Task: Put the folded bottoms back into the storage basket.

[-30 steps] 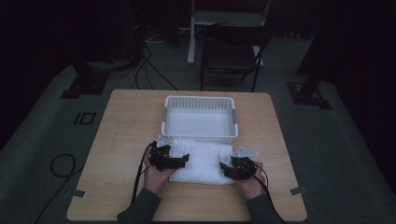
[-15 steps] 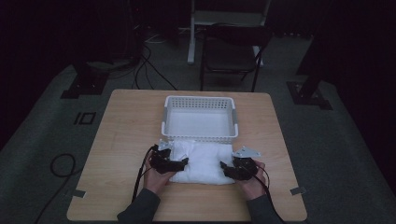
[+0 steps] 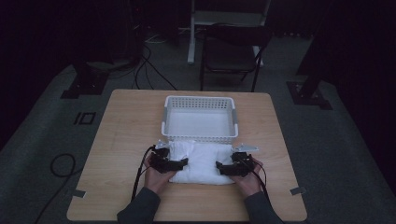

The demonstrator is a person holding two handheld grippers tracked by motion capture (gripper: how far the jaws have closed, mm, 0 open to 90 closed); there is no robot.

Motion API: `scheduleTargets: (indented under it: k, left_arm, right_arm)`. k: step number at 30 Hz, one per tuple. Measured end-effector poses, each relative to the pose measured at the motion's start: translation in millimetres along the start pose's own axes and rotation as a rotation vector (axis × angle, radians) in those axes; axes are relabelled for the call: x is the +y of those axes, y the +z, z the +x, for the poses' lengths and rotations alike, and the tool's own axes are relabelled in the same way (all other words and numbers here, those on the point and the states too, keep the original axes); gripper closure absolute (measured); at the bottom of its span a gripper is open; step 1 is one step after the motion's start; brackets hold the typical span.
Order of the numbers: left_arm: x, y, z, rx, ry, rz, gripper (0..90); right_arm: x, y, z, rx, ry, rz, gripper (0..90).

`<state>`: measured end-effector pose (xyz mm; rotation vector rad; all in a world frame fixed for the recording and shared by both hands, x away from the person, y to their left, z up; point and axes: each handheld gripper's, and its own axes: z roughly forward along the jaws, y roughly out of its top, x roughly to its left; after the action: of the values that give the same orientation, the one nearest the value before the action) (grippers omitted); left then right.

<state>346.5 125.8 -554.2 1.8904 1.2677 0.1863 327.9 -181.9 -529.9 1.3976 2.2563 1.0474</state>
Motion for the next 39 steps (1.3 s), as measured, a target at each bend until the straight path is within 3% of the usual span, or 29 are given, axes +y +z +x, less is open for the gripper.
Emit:
scheduleTargets:
  k: [8, 12, 14, 16, 18, 20, 27, 28, 34, 37, 39]
  left_arm:
    - [0.5, -0.1, -0.3, -0.007, -0.003, 0.007, 0.0]
    - [1.9, 0.0, -0.6, -0.015, -0.009, 0.016, 0.4]
    - [2.6, -0.5, -0.6, -0.025, -0.01, 0.022, 1.7]
    - [2.8, -1.4, -0.5, -0.038, -0.013, 0.028, 6.2]
    - [3.4, -2.3, -0.2, -0.066, -0.026, 0.036, 13.4]
    - [5.6, -2.7, -1.5, -0.07, -0.034, 0.056, 17.8]
    - [8.4, -5.0, -6.3, -0.097, 0.002, 0.057, 33.8]
    - [8.1, -6.2, -8.3, -0.092, 0.017, 0.052, 36.9]
    - [7.3, -14.2, -25.0, -0.027, 0.115, 0.023, 48.2]
    - [8.1, -18.5, -35.4, 0.013, 0.163, 0.012, 50.8]
    - [7.8, -21.2, -38.6, 0.023, 0.162, -0.001, 51.4]
  right_arm:
    - [-0.1, 11.5, -11.0, 0.065, 0.066, 0.047, 9.4]
    - [-2.0, 17.5, -21.0, 0.146, 0.137, 0.059, 9.5]
    - [-1.5, 18.1, -21.7, 0.155, 0.132, 0.059, 10.2]
    - [-0.6, 18.4, -23.4, 0.181, 0.14, 0.059, 15.6]
    - [0.0, 19.1, -25.7, 0.235, 0.161, 0.059, 26.5]
    - [0.3, 20.6, -28.5, 0.281, 0.194, 0.06, 31.9]
    - [1.6, 23.7, -35.8, 0.36, 0.262, 0.089, 49.8]
    - [1.4, 22.3, -34.2, 0.355, 0.254, 0.076, 53.0]
    - [-0.5, 7.4, -12.2, 0.231, 0.078, 0.0, 65.0]
    - [-1.3, 3.1, -7.0, 0.202, 0.037, -0.02, 66.3]
    - [-1.7, 0.3, -5.3, 0.193, 0.019, -0.028, 66.8]
